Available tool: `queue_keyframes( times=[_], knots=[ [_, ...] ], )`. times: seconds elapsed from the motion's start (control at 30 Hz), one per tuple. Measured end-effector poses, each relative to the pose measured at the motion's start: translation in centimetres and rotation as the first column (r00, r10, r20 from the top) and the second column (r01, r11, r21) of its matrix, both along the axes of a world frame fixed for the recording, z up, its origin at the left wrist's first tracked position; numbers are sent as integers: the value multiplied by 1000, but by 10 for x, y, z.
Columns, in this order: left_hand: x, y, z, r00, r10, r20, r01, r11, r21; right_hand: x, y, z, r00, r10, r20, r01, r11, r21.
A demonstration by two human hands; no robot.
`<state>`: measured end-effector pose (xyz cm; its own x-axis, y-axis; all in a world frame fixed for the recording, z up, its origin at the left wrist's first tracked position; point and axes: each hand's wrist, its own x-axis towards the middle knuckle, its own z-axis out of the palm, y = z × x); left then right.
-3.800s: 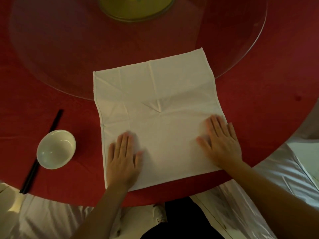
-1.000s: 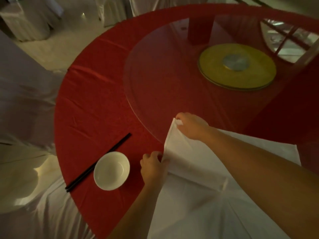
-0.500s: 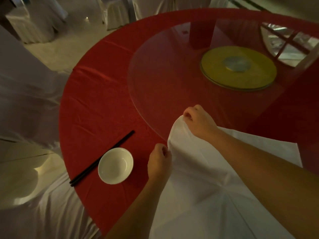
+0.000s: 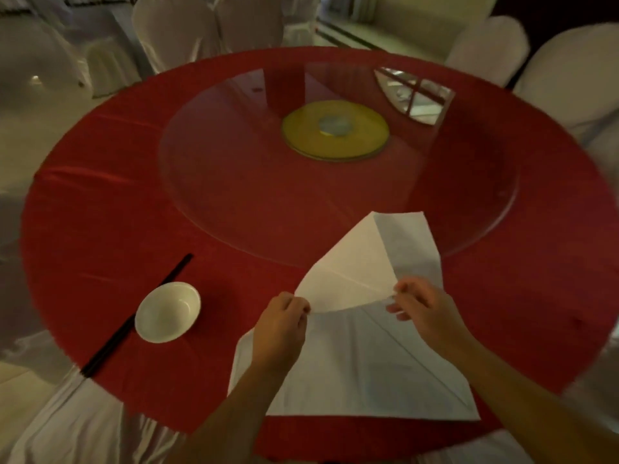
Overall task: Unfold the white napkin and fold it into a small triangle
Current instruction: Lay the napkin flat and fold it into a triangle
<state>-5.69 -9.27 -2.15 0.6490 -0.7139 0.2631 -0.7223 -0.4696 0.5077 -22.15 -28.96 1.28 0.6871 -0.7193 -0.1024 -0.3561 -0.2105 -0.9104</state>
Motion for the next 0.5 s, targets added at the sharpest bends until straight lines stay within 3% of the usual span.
queue_keyframes(
  times=[0.13,0.33,0.5],
  knots=[
    [-41,3,-6,985,-166,44,161,983,93,-57,18,-21,981,-177,-85,187,973,137],
    [-91,7,-21,957,-287,45,272,939,212,-108,29,-43,930,-223,-293,298,923,244],
    [-111,10,-34,954,-299,-3,291,927,237,-132,29,-54,889,-225,-399,310,937,162]
  ],
)
